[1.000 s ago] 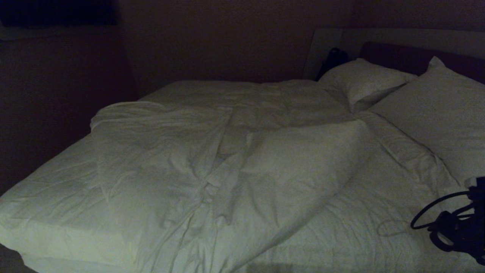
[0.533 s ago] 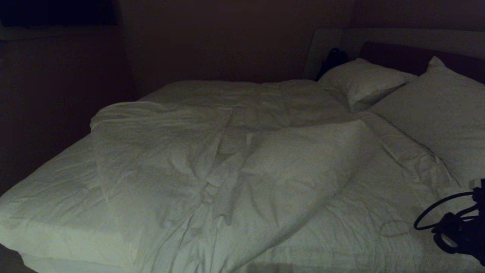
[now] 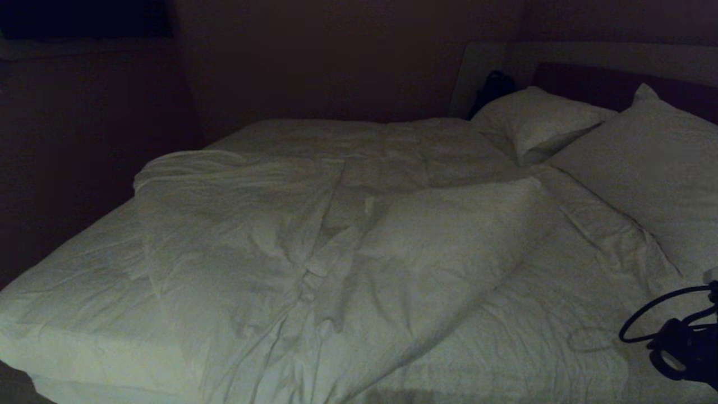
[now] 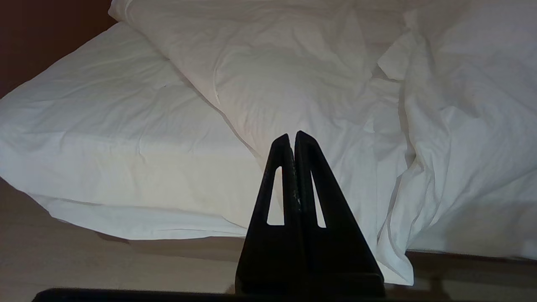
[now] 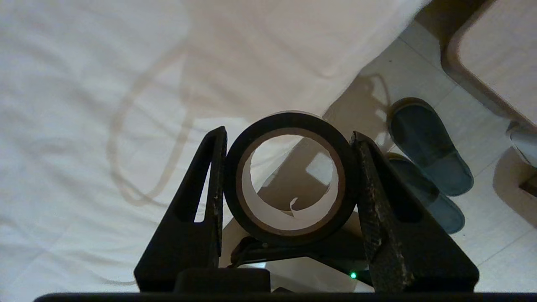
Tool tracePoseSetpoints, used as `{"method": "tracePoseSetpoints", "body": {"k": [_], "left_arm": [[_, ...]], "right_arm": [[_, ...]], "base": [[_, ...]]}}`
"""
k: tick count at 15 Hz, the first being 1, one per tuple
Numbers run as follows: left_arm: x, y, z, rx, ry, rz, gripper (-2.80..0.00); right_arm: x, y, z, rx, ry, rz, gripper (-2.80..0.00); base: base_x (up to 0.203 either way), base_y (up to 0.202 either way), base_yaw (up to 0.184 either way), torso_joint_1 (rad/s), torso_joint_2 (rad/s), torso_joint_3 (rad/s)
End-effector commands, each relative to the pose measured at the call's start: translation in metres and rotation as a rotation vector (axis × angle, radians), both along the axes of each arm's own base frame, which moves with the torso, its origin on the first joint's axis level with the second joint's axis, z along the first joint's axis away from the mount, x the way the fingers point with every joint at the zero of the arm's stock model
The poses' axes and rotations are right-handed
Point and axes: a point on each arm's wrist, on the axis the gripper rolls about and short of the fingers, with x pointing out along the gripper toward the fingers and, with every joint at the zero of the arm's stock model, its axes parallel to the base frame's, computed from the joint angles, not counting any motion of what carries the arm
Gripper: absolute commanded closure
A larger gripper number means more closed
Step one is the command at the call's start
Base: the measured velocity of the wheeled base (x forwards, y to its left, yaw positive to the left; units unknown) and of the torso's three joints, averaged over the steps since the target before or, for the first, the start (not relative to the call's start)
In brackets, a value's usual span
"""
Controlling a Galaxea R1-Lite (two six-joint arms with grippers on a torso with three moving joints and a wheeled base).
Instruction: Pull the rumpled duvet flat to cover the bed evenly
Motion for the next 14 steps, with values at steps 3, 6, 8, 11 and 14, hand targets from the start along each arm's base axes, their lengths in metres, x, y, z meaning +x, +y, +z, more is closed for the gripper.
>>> {"method": "tracePoseSetpoints", "body": {"k": [3,6,8,11,14], "left_arm": [[0.0,0.0,0.0,0.0,0.0,0.001,0.0],[0.0,0.0,0.0,0.0,0.001,0.0,0.0],[0.0,0.0,0.0,0.0,0.001,0.002,0.0],[0.0,0.0,0.0,0.0,0.001,0.0,0.0],[0.0,0.0,0.0,0.0,0.001,0.001,0.0]], "right_arm": [[-0.005,-0.008,-0.002,0.004,0.007,-0.038,0.0],[-0.009,-0.014,-0.003,0.004,0.009,-0.062,0.0],[-0.012,-0.018,-0.003,0.002,0.011,-0.08,0.0],[-0.021,-0.03,-0.003,0.001,0.013,-0.132,0.0],[-0.032,-0.045,-0.003,-0.002,0.01,-0.197,0.0]], "base": [[0.0,0.0,0.0,0.0,0.0,0.0],[0.0,0.0,0.0,0.0,0.0,0.0],[0.0,0.0,0.0,0.0,0.0,0.0],[0.0,0.0,0.0,0.0,0.0,0.0],[0.0,0.0,0.0,0.0,0.0,0.0]]}}
